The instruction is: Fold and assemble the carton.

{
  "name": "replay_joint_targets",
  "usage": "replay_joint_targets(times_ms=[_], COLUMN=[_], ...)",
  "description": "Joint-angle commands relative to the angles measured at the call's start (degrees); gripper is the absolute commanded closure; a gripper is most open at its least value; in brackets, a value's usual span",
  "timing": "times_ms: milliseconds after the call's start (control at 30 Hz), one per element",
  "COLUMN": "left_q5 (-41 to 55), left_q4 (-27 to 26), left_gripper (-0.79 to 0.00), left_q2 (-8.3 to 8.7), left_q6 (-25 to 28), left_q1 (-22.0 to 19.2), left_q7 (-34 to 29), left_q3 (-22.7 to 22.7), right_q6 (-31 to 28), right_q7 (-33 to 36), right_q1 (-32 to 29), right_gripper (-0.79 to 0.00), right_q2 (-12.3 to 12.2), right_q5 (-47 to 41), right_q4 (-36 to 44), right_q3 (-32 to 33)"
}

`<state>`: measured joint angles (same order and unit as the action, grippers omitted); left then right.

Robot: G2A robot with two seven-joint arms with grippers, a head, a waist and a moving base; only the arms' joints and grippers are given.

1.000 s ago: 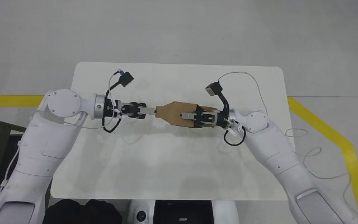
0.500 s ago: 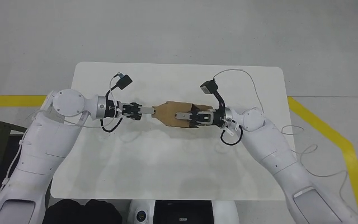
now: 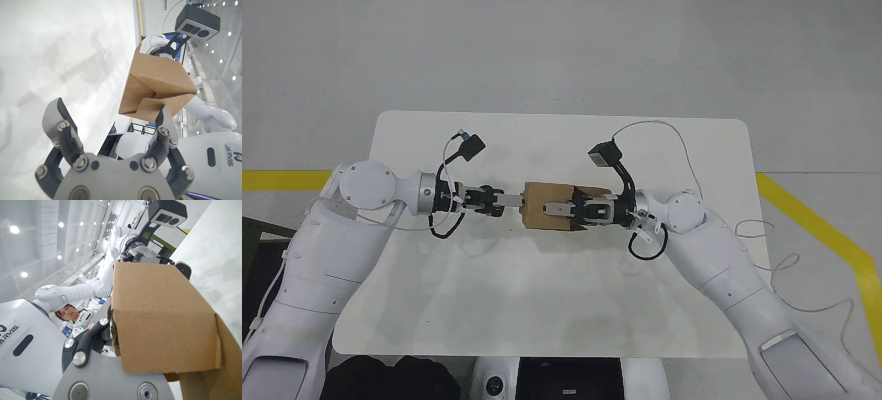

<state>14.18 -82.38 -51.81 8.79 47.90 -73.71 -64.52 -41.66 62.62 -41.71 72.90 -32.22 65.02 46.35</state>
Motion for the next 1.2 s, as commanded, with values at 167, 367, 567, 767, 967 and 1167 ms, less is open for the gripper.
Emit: replay_joint_targets(times_ms=[167, 367, 567, 767, 967, 1167], left_q5=[0.44, 1.86, 3.26, 3.85, 4.08, 3.96], left_q4=[0.42, 0.46, 0.42, 0.33, 0.31, 0.89], left_gripper=[-0.785, -0.785, -0.785, -0.785, -0.785, -0.785], left_q2=[0.09, -0.02, -0.22, -0.43, -0.62, -0.62], left_q6=[0.48, 0.58, 0.38, 0.55, 0.57, 0.66], left_q1=[0.39, 0.69, 0.47, 0.07, -0.38, -0.51], left_q7=[0.02, 0.22, 0.34, 0.34, 0.31, 0.29], left_q3=[-0.27, -0.07, 0.32, 0.89, 1.45, 1.35], right_q6=[-0.44, -0.6, -0.66, -0.73, -0.8, -0.85], right_q7=[-0.44, -0.6, -0.66, -0.73, -0.8, -0.85], right_q1=[0.41, 0.55, 0.59, 0.72, 0.66, 0.55], right_gripper=[0.0, 0.0, 0.0, 0.0, 0.0, 0.0], right_q2=[0.32, 0.47, 0.64, 0.77, 0.85, 0.89], right_q5=[-0.73, -1.22, -1.73, -1.95, -2.22, -2.59], right_q4=[-0.01, 0.38, 0.7, 0.64, 0.32, -0.57], right_q3=[-0.05, -0.08, -0.35, -0.57, -0.73, -0.74])
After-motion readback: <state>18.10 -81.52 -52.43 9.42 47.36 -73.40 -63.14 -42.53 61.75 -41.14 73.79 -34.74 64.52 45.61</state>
